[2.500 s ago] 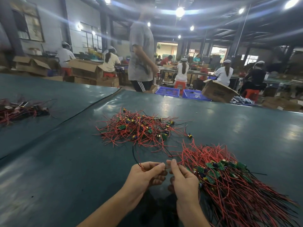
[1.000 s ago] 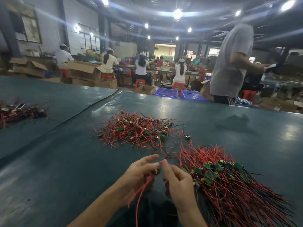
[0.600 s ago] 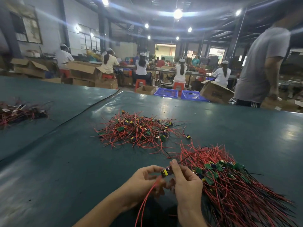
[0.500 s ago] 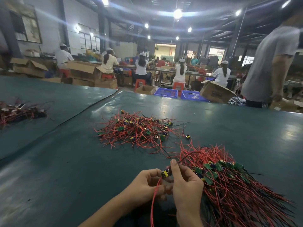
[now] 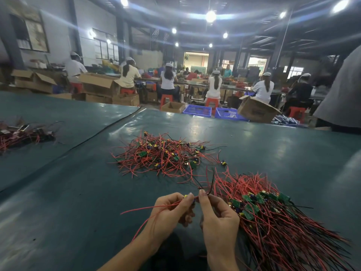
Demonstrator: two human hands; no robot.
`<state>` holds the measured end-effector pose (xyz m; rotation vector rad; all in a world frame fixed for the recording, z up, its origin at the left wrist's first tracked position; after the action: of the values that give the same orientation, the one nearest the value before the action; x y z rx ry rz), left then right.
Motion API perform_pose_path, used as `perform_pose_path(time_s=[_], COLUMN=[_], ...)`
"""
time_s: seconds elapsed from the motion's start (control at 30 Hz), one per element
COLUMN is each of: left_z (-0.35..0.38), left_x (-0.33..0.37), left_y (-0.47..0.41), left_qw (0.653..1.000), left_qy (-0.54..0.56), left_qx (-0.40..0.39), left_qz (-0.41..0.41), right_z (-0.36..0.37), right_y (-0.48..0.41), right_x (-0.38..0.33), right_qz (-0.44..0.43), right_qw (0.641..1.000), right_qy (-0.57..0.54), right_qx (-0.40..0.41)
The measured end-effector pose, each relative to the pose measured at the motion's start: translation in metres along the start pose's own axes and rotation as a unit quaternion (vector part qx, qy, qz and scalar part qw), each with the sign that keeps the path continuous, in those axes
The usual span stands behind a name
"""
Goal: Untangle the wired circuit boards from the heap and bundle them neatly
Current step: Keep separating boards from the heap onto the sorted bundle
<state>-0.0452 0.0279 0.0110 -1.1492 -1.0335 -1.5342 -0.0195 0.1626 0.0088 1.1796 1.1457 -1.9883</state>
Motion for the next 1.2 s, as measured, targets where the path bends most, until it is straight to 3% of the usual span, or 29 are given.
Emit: perform_pose_path(time_s=[0.17,0.37,0.67,0.93,1.2], left_z=[-0.006,-0.006,-0.006,-0.008,-0.001], left_x=[0.0,0.01,0.008,0.009,0.01], left_y=[-0.003,-0.004,-0.004,-0.003,0.0], left_qw=[1.0,1.0,1.0,1.0,0.995], left_qy=[0.004,0.022,0.008,-0.015,-0.094], left_qx=[0.02,0.013,0.012,0.009,-0.001], left_qz=[-0.008,0.016,0.021,0.019,0.031], right_z=[0.0,-0.015,-0.033,0.022,-0.012], right_y=[-0.001,-0.013,-0.023,0.007,-0.009], right_x=[0.009,0.033,0.025,0.017,0.026], right_qz=[0.039,0.167,0.152,0.092,0.137], right_qw=[0.999,0.975,0.968,0.994,0.987], right_qy=[-0.01,-0.113,-0.146,-0.048,-0.047], right_qx=[0.002,0.097,0.139,-0.047,0.069])
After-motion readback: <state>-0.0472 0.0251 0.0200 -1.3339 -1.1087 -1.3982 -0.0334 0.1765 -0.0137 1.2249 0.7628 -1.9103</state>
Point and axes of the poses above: each hand's wrist, its own y-axis away from the middle knuckle, its own z-axis out of the palm, x = y × z, the point moved 9 cm from there along -y, towards the middle knuckle, and after that the axes turned 13 degrees about -z, right-handed, at the moved point
